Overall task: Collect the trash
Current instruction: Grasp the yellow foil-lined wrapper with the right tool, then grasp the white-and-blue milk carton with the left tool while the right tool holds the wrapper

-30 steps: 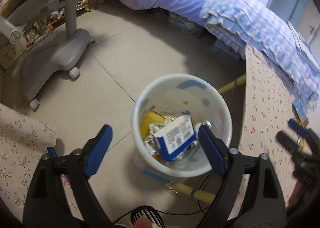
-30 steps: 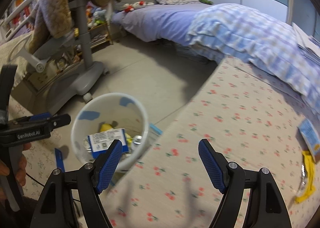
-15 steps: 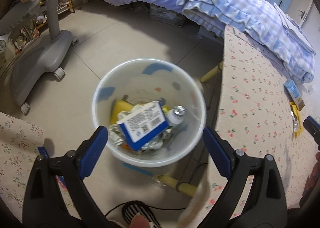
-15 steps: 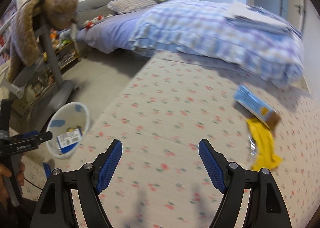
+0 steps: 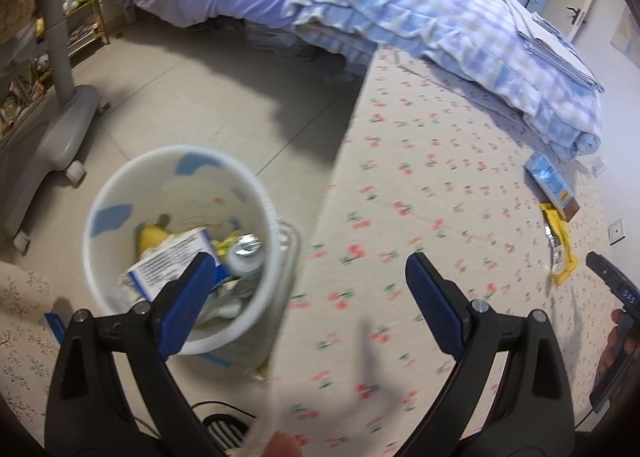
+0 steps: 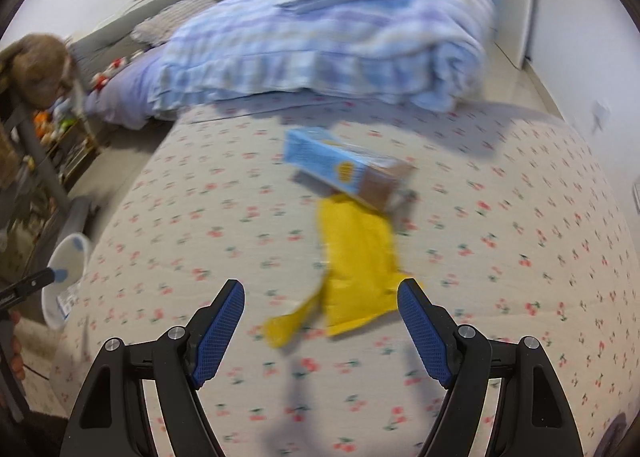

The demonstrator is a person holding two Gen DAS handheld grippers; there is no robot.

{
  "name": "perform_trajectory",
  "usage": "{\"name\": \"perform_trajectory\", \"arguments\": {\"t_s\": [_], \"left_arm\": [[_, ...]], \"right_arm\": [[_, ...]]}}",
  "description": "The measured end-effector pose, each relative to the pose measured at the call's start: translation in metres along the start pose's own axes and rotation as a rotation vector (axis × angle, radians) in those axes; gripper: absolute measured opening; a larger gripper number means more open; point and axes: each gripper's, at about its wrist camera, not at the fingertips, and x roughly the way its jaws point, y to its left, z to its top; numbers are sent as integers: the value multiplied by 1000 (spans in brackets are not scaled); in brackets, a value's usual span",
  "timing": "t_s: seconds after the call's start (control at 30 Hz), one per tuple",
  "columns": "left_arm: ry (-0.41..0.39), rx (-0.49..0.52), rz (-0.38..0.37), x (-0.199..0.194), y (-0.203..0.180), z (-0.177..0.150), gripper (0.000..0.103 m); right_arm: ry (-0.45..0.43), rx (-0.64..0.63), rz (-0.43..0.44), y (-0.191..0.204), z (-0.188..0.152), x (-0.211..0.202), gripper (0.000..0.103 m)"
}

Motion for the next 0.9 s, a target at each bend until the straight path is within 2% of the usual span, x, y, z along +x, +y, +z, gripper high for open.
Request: {"name": "perform_trajectory", "arguments": {"t_s": [0.23, 0.4, 0.47, 0.5, 0.57, 0.6, 0.73, 0.9], "left_arm": [[3, 32, -39, 9, -45, 8, 95], [8, 54, -54, 11, -73, 9, 95], [9, 62, -67, 11, -86, 9, 95], [12, 68, -73, 10, -94, 8, 95], [15, 80, -86, 9, -104, 7, 95], [17, 90, -93, 9, -111, 6, 95], [24, 130, -105, 12, -135, 5, 95], [43, 137, -149, 22, -167, 8, 95]], "right_arm": [[55, 108, 13, -34, 6, 25, 80], [99, 100, 4, -32, 9, 50, 80], [114, 90, -14, -30, 9, 59, 68], [120, 88, -13, -31, 9, 61, 56], [119, 57, -16, -29, 7, 59, 43], [123, 38, -5, -28, 7, 56, 29], [133, -20, 11, -30, -1, 37, 20], [104, -11, 3, -52, -12, 5, 17]]}}
